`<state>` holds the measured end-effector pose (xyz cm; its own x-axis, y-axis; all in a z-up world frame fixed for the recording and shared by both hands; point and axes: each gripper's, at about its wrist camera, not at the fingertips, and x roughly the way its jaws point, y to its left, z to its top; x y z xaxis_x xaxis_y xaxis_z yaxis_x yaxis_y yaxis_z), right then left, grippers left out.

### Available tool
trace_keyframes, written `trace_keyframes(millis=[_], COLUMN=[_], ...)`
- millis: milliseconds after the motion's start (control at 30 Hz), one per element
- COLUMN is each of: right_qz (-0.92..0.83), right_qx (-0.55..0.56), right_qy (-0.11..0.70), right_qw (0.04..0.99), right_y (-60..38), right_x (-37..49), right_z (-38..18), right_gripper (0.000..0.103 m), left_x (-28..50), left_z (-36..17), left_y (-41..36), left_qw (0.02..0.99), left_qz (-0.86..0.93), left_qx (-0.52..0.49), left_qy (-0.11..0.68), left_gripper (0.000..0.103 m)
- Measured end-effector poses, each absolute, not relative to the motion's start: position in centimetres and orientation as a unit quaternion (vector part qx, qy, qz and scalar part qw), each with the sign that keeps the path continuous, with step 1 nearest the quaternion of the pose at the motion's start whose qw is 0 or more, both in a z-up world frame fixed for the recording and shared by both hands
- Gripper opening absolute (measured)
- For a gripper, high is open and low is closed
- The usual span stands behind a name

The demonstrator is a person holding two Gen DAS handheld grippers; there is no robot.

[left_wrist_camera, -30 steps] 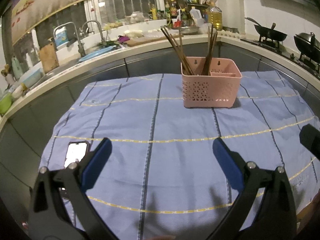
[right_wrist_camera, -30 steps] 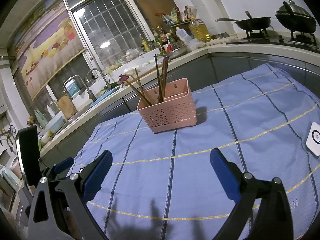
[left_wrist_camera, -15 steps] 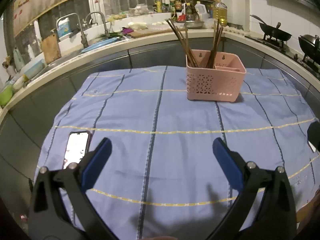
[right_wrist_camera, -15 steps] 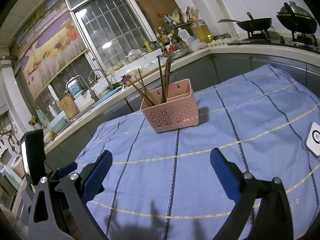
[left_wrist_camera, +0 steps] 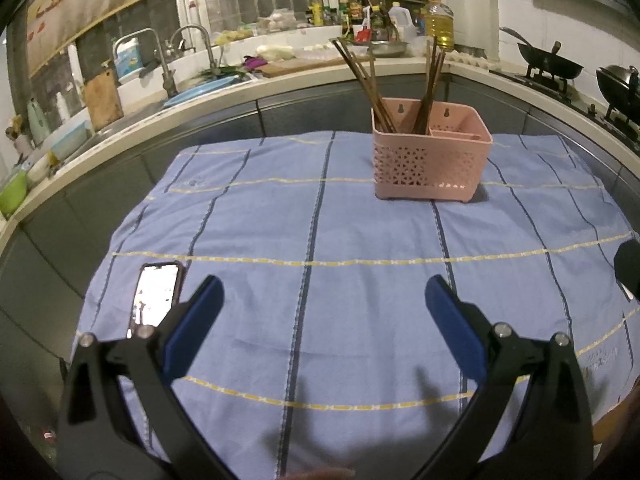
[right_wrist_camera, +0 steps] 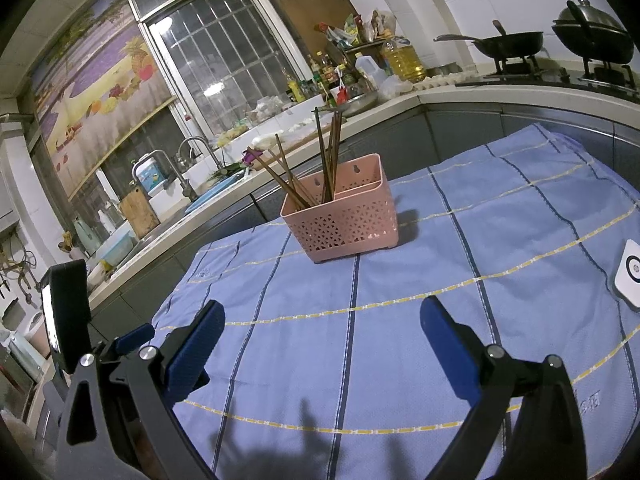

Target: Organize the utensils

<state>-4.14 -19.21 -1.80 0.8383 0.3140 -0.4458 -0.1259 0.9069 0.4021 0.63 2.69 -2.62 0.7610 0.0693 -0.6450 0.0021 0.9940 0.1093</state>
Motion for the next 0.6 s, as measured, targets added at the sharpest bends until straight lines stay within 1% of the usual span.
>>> trace_keyframes(millis=[600], right_qz=[0.117], right_qx=[0.182], right_qy=[0.26], right_qw=[0.941], right_y=[-19.3], right_x=[-4.2], right_z=[-1.9], right_gripper=[0.097], left_x=[0.0], left_z=[-2.5], left_y=[1.6], left_qw=[0.939], left_qz=[0.014], left_qx=[0.068], left_qy=[0.337], left_gripper=[0.097])
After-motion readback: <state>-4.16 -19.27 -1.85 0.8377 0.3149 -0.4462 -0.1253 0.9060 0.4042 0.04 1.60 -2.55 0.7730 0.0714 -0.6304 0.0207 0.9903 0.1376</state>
